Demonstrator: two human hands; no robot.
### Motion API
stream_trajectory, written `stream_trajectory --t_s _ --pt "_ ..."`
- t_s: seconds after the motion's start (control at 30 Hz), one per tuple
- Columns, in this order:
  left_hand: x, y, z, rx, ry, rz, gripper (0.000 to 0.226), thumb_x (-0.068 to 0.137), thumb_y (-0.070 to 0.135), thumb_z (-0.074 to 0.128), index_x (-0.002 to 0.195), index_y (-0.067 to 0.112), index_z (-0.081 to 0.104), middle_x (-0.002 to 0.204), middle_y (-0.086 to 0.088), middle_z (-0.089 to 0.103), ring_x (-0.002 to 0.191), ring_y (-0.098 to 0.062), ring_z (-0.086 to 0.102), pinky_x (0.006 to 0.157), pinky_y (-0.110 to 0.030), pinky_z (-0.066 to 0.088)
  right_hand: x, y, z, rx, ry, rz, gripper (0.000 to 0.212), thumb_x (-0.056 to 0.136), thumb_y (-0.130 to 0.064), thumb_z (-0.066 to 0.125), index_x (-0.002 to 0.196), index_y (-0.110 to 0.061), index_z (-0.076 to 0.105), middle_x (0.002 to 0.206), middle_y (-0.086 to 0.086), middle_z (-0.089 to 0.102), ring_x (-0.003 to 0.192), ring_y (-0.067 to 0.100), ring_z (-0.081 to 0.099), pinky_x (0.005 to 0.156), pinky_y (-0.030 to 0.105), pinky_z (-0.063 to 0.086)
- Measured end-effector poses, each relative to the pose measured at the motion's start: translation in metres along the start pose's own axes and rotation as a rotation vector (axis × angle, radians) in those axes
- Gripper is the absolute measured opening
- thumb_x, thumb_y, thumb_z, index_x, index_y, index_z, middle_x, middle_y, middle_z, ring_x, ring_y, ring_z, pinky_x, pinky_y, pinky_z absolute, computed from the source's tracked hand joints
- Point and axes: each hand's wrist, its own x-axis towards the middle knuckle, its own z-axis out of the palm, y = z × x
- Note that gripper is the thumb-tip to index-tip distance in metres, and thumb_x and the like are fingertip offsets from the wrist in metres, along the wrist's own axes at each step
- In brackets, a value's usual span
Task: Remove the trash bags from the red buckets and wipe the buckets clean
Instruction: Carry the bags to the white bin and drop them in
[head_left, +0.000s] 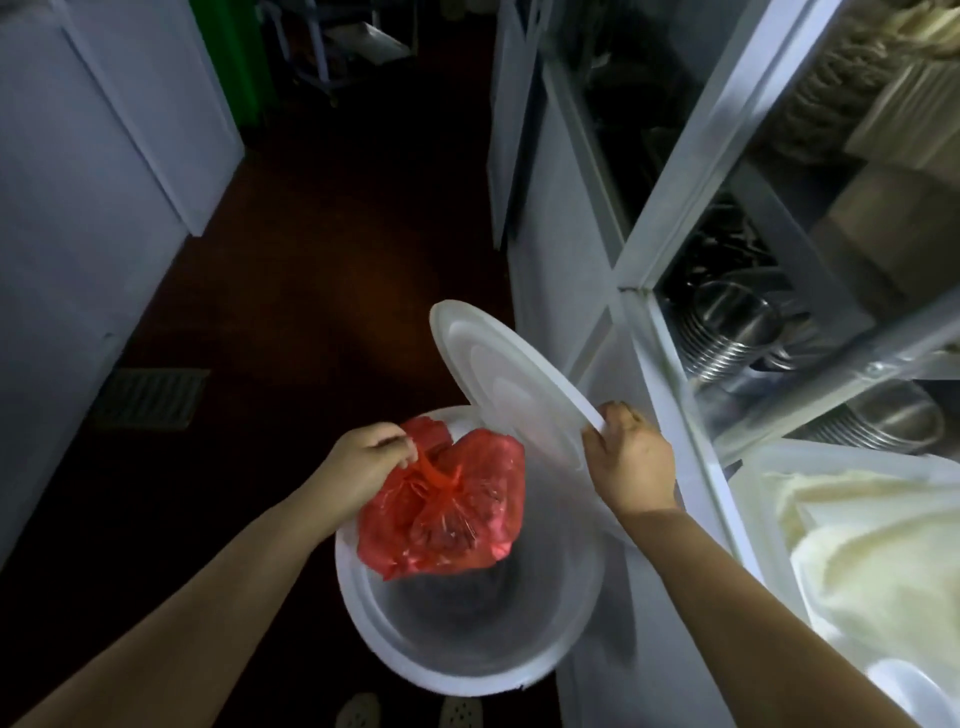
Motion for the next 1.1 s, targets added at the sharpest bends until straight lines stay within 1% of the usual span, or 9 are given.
stream_trajectory --t_s 0.1,0.27,0.37,0.43,0.6,0.77,0.87,1.0,1.1 --pt "0.04 -0.03 0.029 0.074 -0.093 -0.054 0.018 0.088 0.01 0.058 0.075 0.019 0.065 0.085 -0.008 0.07 0.083 -0.021 0.064 0.079 -0.03 0.048 -0.006 0.006 0.017 -0.088 0.008 -0.034 0.022 0.074 -0.025 0.052 0.074 -0.005 0.06 0.065 0.009 0.06 0.05 0.031 0.056 0.046 0.023 0.033" --pt "0.111 -0.112 0.082 0.403 -0.232 -0.061 0.005 0.085 0.029 0.065 0.084 0.025 0.069 0.099 -0.011 0.069 0.099 -0.031 0.062 0.09 -0.039 0.047 -0.023 0.016 0.047 -0.173 0.003 -0.026 0.012 0.069 -0.016 0.063 0.075 -0.005 0.061 0.067 0.008 0.06 0.053 0.03 0.058 0.044 0.029 0.043" --pt "0.143 -0.154 0.111 0.651 -0.254 -0.06 0.029 0.089 0.042 0.055 0.113 0.03 0.066 0.123 -0.008 0.06 0.117 -0.028 0.052 0.1 -0.034 0.04 -0.033 0.024 0.062 -0.17 -0.019 0.001 0.011 0.075 -0.015 0.061 0.08 -0.005 0.062 0.071 0.008 0.062 0.057 0.03 0.059 0.049 0.031 0.048" --pt "0.161 -0.182 0.128 0.781 -0.319 -0.065 0.033 0.092 0.045 0.046 0.117 0.03 0.062 0.129 -0.01 0.055 0.121 -0.03 0.047 0.103 -0.035 0.038 -0.038 0.03 0.069 -0.176 -0.026 0.013 0.014 0.08 -0.018 0.057 0.082 -0.005 0.062 0.073 0.008 0.062 0.059 0.03 0.059 0.052 0.029 0.046" --pt "0.177 -0.237 0.15 0.952 -0.494 -0.083 0.033 0.094 0.028 0.049 0.122 0.014 0.058 0.133 -0.015 0.051 0.124 -0.035 0.045 0.104 -0.039 0.038 -0.048 0.04 0.079 -0.206 -0.032 0.019 0.024 0.084 -0.025 0.049 0.084 -0.005 0.061 0.074 0.008 0.061 0.06 0.029 0.057 0.058 0.024 0.037" --pt "0.171 -0.278 0.133 1.035 -0.506 -0.127 0.039 0.096 0.029 0.036 0.133 0.032 0.047 0.142 -0.004 0.045 0.132 -0.028 0.035 0.108 -0.038 0.028 -0.054 0.036 0.082 -0.218 -0.023 0.032 0.027 0.086 -0.027 0.047 0.084 -0.005 0.062 0.075 0.008 0.06 0.062 0.029 0.056 0.061 0.023 0.035" --pt "0.161 -0.275 0.109 1.071 -0.522 -0.031 0.044 0.097 0.023 0.037 0.14 0.034 0.038 0.145 -0.002 0.042 0.135 -0.024 0.031 0.109 -0.037 0.027 -0.057 0.03 0.082 -0.21 -0.018 0.033 0.027 0.086 -0.027 0.047 0.084 -0.005 0.062 0.074 0.008 0.06 0.062 0.029 0.057 0.061 0.023 0.034" --pt "0.139 -0.233 0.062 1.092 -0.448 0.223 0.044 0.092 0.02 0.045 0.135 0.029 0.048 0.136 -0.001 0.052 0.133 -0.025 0.033 0.107 -0.037 0.026 -0.061 0.014 0.078 -0.165 -0.01 0.017 0.027 0.085 -0.027 0.047 0.082 -0.004 0.062 0.073 0.009 0.061 0.059 0.031 0.057 0.057 0.024 0.039" --pt "0.122 -0.185 0.027 1.02 -0.312 0.474 0.037 0.077 0.026 0.045 0.103 0.023 0.071 0.095 0.0 0.07 0.103 -0.03 0.06 0.089 -0.036 0.036 -0.065 0.003 0.078 -0.179 -0.022 -0.022 0.028 0.083 -0.026 0.047 0.082 -0.004 0.063 0.073 0.01 0.061 0.058 0.033 0.058 0.053 0.028 0.045"
